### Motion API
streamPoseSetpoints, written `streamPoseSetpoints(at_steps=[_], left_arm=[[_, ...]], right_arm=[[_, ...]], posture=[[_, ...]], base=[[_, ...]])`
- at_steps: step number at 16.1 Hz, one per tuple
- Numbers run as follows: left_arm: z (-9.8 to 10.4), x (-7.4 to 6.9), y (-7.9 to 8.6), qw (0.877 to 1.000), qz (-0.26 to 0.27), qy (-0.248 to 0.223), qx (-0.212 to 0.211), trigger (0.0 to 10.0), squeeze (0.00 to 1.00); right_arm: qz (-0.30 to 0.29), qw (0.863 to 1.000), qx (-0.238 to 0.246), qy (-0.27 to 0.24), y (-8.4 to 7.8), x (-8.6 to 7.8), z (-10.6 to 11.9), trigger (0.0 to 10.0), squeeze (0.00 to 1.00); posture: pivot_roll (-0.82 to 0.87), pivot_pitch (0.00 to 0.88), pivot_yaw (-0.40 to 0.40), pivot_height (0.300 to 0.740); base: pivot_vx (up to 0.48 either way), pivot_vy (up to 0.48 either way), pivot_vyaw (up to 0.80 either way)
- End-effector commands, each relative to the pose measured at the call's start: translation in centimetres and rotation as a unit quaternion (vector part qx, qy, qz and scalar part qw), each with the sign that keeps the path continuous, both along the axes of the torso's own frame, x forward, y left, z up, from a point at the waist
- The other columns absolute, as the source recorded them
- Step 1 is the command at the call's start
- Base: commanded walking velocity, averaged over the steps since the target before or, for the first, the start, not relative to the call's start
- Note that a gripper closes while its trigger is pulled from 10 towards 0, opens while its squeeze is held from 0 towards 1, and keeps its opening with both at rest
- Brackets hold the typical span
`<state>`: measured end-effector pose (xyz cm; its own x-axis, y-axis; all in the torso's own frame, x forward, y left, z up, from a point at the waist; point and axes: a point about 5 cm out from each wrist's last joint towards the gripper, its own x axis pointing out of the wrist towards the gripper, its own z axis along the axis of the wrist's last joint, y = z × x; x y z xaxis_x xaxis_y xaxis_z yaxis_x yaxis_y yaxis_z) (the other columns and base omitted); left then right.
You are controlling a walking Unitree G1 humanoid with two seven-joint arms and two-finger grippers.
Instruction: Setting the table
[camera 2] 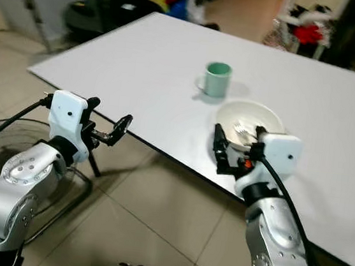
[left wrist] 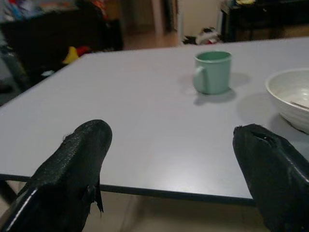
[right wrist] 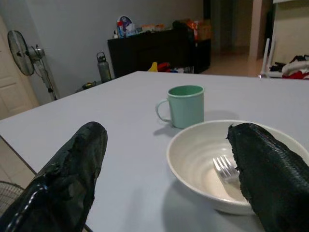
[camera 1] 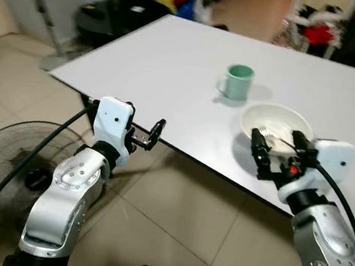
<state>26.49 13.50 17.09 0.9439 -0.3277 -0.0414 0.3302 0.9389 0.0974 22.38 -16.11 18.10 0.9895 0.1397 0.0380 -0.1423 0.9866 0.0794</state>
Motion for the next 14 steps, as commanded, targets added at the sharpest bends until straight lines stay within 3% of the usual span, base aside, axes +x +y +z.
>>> streamPoseSetpoints(at_steps=[1, 5, 8, 14], left_arm=[[-0.2, -0.2, 0.2, 1.0, 0.015, 0.0, 0.01, 10.0, 0.0], [-0.6, -0.2, 0.3, 0.999, 0.043, 0.009, 0.019, 10.0, 0.0], [-0.4, 0.0, 0.1, 0.999, 0.039, 0.006, 0.014, 10.0, 0.0], [-0.4, -0.4, 0.5, 0.999, 0.042, 0.011, 0.025, 10.0, 0.0]], right_arm=[[0.003, 1.0, 0.012, 0.008, 0.4, 0.0, -0.1, 10.0, 1.0], [0.049, 0.998, -0.002, 0.043, 1.6, 0.4, -1.1, 10.0, 1.0], [0.039, 0.998, 0.001, 0.058, 1.0, 0.5, -1.5, 10.0, 1.0], [0.051, 0.996, 0.007, 0.075, 1.3, 0.6, -2.1, 10.0, 1.0]], posture=[[0.02, 0.0, 0.112, 0.74], [0.02, 0.0, 0.092, 0.74], [0.03, 0.0, 0.086, 0.74], [0.06, 0.0, 0.072, 0.74]], base=[[0.0, 0.0, 0.8], [0.0, 0.0, 0.8], [0.0, 0.0, 0.8], [0.0, 0.0, 0.8]])
